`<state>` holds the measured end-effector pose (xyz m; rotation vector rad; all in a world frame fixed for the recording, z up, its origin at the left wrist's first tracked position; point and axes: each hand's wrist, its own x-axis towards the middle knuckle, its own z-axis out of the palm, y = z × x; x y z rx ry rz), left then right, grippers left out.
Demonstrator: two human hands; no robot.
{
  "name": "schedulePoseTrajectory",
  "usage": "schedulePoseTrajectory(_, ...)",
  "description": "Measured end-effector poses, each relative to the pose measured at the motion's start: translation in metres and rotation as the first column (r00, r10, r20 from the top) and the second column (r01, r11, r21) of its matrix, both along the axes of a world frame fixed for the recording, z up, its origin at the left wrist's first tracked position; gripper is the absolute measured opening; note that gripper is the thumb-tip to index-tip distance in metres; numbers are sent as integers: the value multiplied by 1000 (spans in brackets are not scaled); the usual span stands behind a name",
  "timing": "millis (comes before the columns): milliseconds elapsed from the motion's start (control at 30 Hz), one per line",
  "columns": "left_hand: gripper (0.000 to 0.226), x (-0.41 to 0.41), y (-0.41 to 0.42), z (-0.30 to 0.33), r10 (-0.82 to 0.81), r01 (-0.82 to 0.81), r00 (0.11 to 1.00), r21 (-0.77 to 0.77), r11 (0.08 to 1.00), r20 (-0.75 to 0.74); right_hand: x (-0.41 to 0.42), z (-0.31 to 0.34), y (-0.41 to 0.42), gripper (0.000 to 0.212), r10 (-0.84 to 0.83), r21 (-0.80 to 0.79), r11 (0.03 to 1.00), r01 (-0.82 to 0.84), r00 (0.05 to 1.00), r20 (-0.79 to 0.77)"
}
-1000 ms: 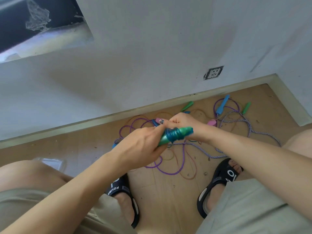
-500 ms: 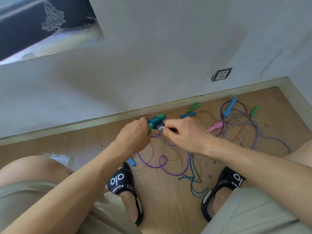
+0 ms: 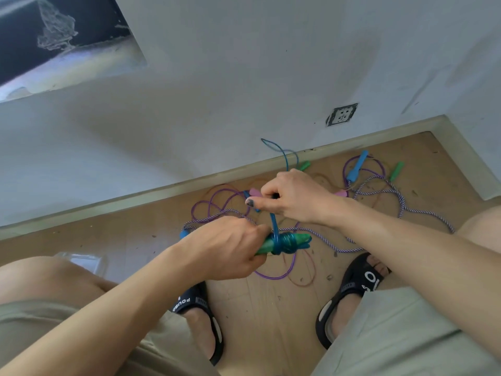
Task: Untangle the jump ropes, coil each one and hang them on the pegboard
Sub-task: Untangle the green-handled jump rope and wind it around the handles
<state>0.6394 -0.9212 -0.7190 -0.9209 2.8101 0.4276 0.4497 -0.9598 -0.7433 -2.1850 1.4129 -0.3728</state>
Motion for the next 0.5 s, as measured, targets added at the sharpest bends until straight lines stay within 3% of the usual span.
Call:
schedulePoseTrajectory(200, 14, 1, -4, 10, 34, -2, 978, 154, 988, -208, 9, 0, 5, 63, -111, 241, 967, 76, 985, 133)
schedulePoseTrajectory(267, 17, 2, -6, 15, 104, -38, 958, 240, 970, -266, 11, -10, 6, 62, -174, 348, 931, 109, 972, 159)
schedulePoseTrajectory(333, 19, 4, -9, 20, 216, -97, 920, 345, 934, -326, 12, -22, 9, 48, -196, 457, 883, 105, 968, 156)
schedulePoseTrajectory(400, 20, 6, -16, 25, 399, -221, 840, 440, 870, -368, 12, -29, 11, 24, -174, 524, 841, 137, 984, 22)
schedulePoseTrajectory(500, 21, 13, -33, 24, 708, -467, 642, 581, 666, -295, 15, -23, 18, 45, -174, 499, 846, 187, 982, -73)
